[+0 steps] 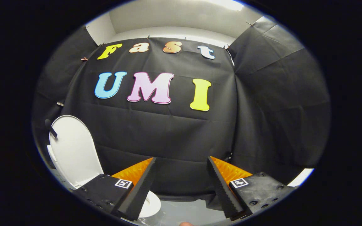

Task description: Open the toilet lid.

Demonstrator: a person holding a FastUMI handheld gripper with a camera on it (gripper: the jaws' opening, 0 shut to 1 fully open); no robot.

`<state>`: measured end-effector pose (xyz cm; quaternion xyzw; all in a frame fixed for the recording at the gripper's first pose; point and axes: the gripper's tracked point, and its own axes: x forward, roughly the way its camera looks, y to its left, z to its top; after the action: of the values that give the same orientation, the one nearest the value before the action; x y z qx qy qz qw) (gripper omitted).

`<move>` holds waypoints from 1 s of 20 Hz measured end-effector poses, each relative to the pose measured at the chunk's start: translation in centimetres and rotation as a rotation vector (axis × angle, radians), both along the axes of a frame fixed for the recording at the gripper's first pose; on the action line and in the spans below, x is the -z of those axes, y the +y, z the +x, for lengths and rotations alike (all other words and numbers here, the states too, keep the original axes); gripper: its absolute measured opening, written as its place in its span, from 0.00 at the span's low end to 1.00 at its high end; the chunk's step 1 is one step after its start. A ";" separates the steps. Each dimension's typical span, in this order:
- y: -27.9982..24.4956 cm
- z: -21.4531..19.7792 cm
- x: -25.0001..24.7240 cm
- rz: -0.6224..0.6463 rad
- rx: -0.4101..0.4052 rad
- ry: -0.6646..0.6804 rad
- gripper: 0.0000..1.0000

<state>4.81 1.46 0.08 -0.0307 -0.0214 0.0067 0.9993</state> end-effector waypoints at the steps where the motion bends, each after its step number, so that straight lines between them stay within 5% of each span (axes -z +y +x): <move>1: 0.0 0.1 0.3 0.004 -0.001 0.001 0.97; 20: 0.5 -0.4 1.3 0.041 -0.145 -0.024 0.97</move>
<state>4.44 1.99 -1.20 -0.0086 -0.0354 0.0783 0.9963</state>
